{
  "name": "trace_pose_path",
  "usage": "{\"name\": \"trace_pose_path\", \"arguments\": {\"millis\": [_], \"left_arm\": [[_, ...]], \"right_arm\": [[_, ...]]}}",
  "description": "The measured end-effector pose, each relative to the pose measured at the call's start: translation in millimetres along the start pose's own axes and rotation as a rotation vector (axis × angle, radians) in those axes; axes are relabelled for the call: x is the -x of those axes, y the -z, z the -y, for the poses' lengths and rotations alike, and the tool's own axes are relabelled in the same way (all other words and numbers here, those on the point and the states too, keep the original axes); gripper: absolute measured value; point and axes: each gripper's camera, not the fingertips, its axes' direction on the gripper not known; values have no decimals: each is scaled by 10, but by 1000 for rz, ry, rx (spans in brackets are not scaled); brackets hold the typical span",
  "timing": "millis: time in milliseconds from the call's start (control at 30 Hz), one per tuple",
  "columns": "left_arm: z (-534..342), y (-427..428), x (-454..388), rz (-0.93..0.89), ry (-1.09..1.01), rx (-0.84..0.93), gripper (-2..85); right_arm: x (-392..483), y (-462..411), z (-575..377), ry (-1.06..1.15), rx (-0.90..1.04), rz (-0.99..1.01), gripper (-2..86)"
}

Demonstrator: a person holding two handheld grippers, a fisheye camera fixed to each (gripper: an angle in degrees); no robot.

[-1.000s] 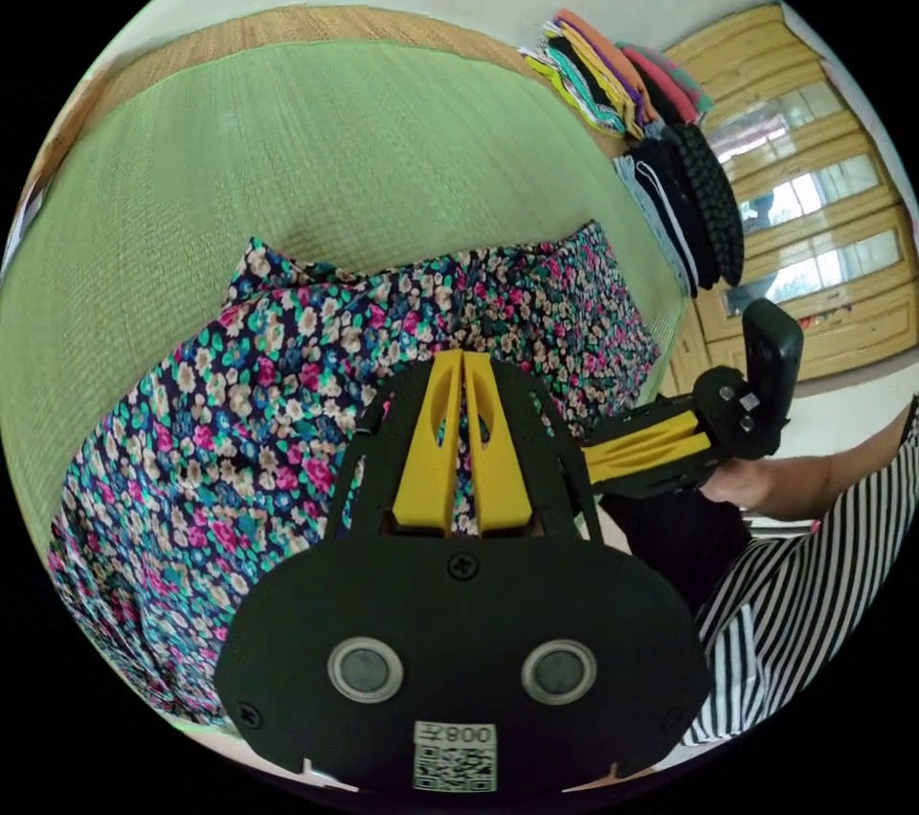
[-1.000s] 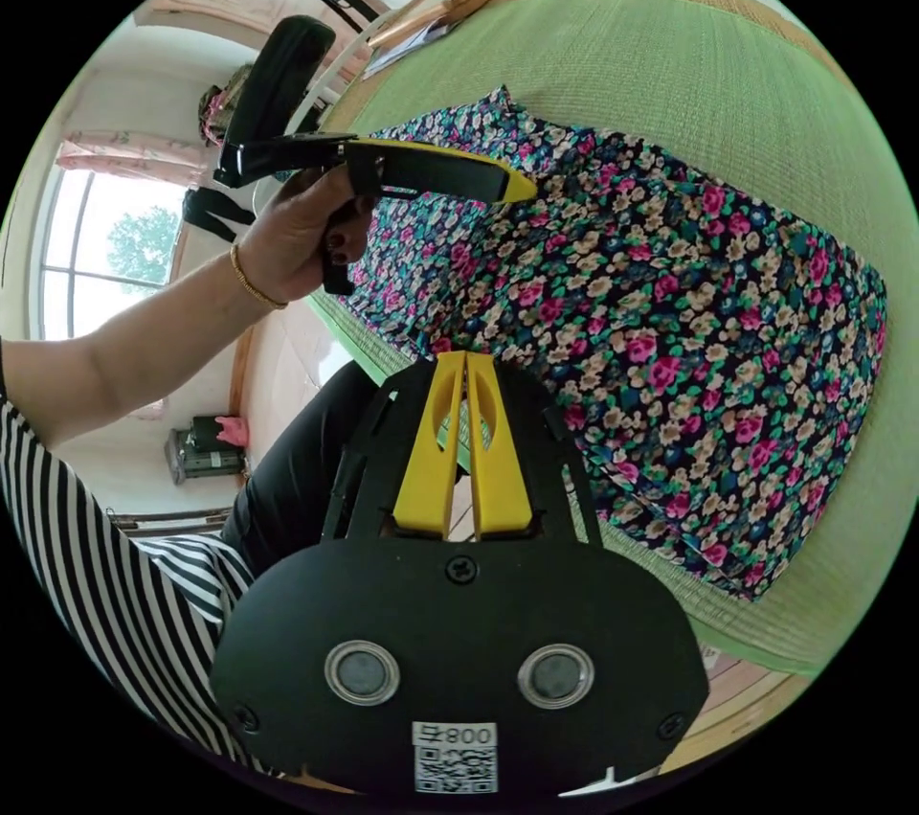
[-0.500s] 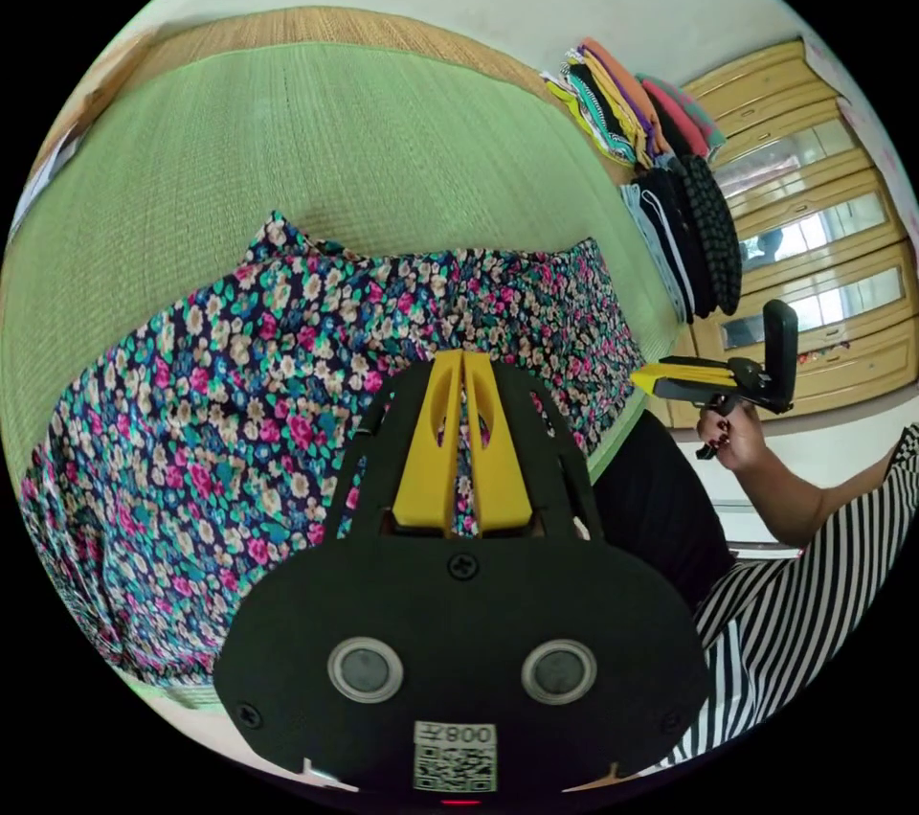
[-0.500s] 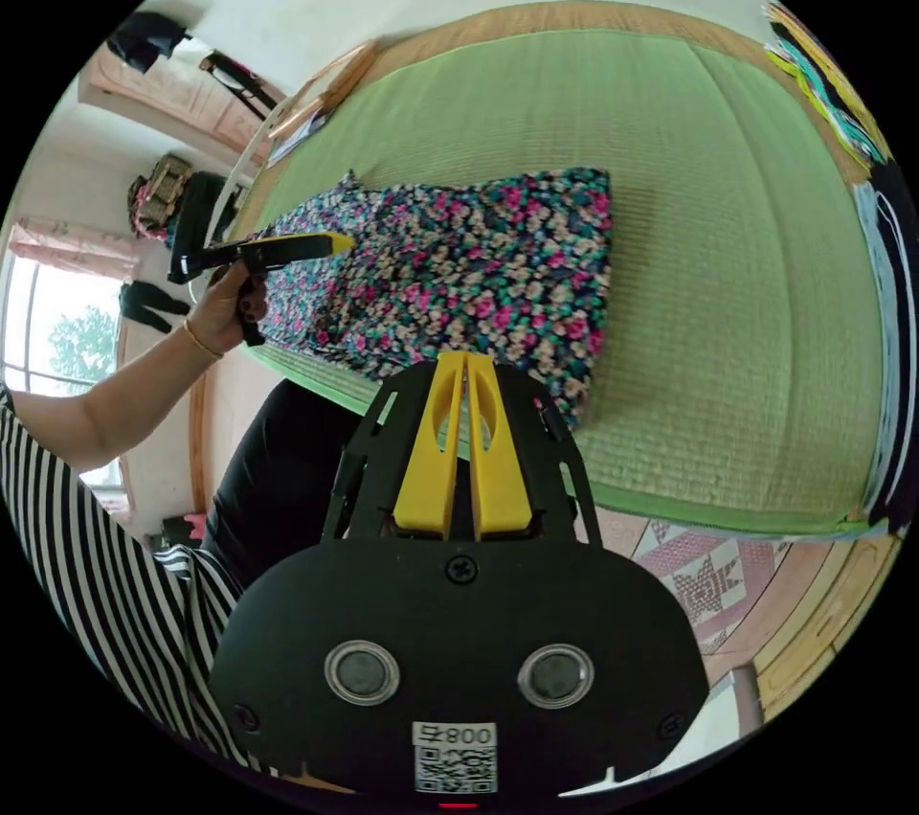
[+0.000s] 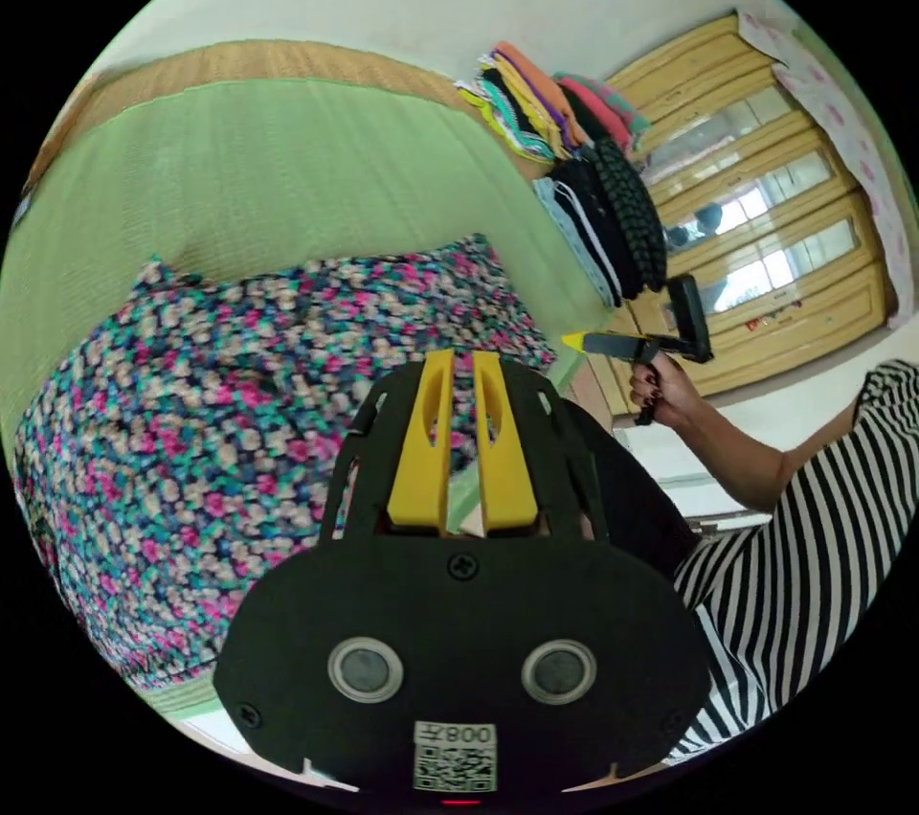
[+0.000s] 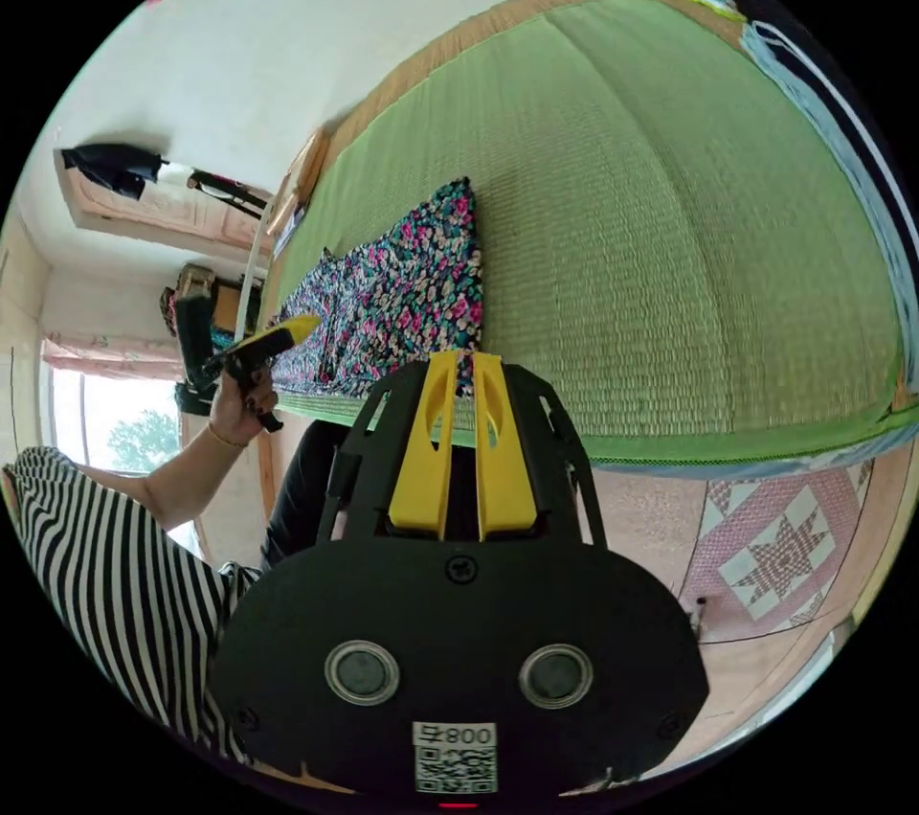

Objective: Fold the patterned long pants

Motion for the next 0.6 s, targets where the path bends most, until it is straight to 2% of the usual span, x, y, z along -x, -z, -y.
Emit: {"name": "trace_pose_path", "arguments": {"millis": [67, 333, 433, 533, 600], "left_arm": [[45, -293, -235, -49, -71, 70, 67], [204, -1133, -832, -44, -236, 221, 112], [195, -1370, -964, 34, -278, 274, 101], [192, -1473, -989, 119, -209, 265, 54], [173, -1514, -978, 109, -183, 261, 37]], "right_arm": [[-241, -15, 12, -44, 35, 72, 39], [-670, 65, 62, -75, 73, 328, 35], [-790, 98, 97, -77, 77, 437, 34], [-821, 117, 115, -57, 99, 435, 35], [-844, 155, 133, -48, 102, 448, 36]]}}
